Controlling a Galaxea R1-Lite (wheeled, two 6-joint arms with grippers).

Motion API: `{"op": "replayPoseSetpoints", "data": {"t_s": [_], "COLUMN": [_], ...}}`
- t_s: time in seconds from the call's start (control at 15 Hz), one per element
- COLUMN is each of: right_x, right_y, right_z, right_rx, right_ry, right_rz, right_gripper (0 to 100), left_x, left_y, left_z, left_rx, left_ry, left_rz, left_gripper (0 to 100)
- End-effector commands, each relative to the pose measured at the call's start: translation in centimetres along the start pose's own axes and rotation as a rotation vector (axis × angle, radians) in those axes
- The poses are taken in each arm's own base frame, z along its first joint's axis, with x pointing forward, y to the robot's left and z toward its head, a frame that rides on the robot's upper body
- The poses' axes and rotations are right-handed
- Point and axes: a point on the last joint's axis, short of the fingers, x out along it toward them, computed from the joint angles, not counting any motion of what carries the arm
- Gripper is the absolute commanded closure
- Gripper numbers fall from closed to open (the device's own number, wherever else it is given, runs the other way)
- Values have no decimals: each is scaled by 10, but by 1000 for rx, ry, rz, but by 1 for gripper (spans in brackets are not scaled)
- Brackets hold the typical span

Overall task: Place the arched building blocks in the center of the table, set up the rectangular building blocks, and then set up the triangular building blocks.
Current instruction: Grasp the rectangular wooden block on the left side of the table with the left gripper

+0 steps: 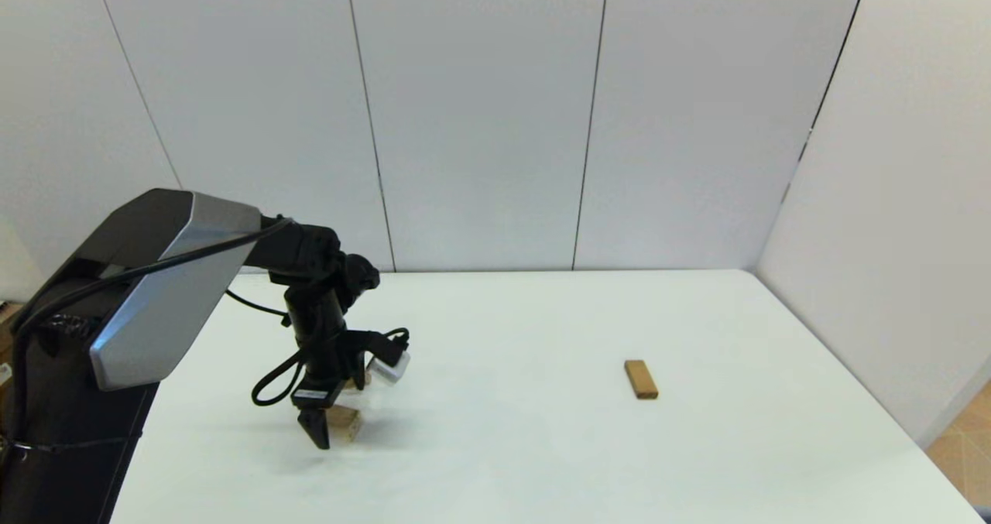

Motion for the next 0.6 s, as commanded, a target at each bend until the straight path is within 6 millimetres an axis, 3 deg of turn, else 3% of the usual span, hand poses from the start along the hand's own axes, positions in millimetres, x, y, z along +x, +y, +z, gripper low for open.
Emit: {"op": "replayPoseSetpoints", "data": {"t_s": [0.07, 0.6], "right_x": [0, 0], "right_y": [0, 0], "right_z": [0, 0], "right_rx": [0, 0], "right_ry": [1, 1], "right_rz": [0, 0], "right_gripper": [0, 0], "left_x": [1, 4], "left_y": [-1, 0], "left_z": [-1, -2], "left_rx": [6, 2], "left_ry": [0, 1], "left_rz": [-9, -16], "left_gripper": [0, 0]}}
